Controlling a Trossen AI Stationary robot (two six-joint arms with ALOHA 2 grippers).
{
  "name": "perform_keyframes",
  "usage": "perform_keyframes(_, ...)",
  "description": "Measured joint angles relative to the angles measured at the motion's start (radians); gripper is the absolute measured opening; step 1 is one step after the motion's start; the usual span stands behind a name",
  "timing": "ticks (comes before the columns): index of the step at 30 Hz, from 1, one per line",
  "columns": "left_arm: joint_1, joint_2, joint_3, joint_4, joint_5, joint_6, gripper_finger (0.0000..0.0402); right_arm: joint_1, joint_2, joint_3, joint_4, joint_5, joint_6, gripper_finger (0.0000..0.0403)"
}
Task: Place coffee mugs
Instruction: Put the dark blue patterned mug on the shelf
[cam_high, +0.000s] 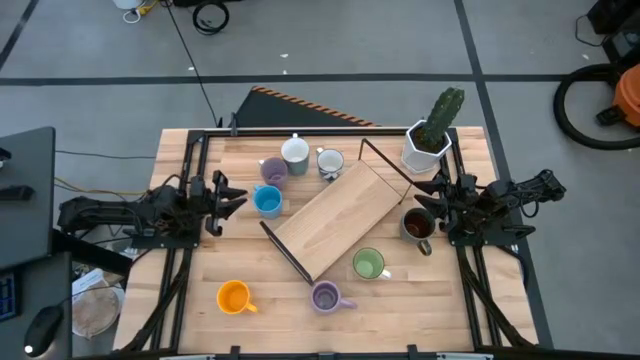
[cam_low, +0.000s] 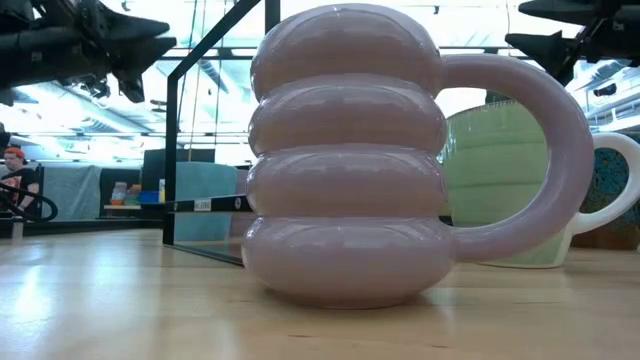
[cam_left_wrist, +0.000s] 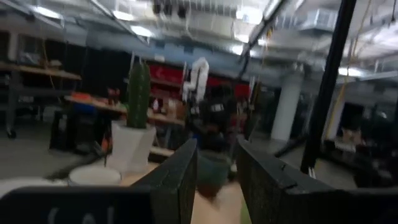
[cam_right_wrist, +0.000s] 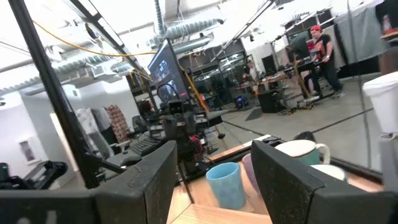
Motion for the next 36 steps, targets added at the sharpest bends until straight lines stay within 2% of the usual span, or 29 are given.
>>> perform_keyframes(5,0.000,0.000,0.000,0.114,-0.010,0.000,0.0117,0.000,0.000,0.000,0.133,0.022,-0.205,0.0213)
perform_keyframes(9,0.000,0.000,0.000,0.135,-0.009,0.000,0.0117,0.000,0.000,0.000,0.287,0.013,-0.359,0.0213)
perform_keyframes(13,0.000,0.000,0.000,0.135,-0.012,-0.066,0.0117,0.000,0.000,0.000,0.365,0.013,-0.413,0.0213)
perform_keyframes(17,0.000,0.000,0.000,0.132,-0.013,-0.140,0.0117,0.000,0.000,0.000,0.385,0.063,-0.395,0.0213)
perform_keyframes(19,0.000,0.000,0.000,0.130,-0.024,-0.170,0.0117,0.000,0.008,0.025,0.319,0.111,-0.383,0.0213)
perform_keyframes(24,0.003,0.000,0.003,0.084,-0.088,-0.183,0.0117,0.000,0.088,0.182,-0.025,0.226,-0.242,0.0213)
perform_keyframes(30,0.060,0.040,0.104,-0.197,-0.163,-0.177,0.0117,0.000,0.270,0.310,-0.197,0.247,-0.178,0.0213)
perform_keyframes(36,0.107,0.130,0.189,-0.212,-0.137,-0.059,0.0117,0.002,0.454,0.486,-0.482,0.246,-0.054,0.0213)
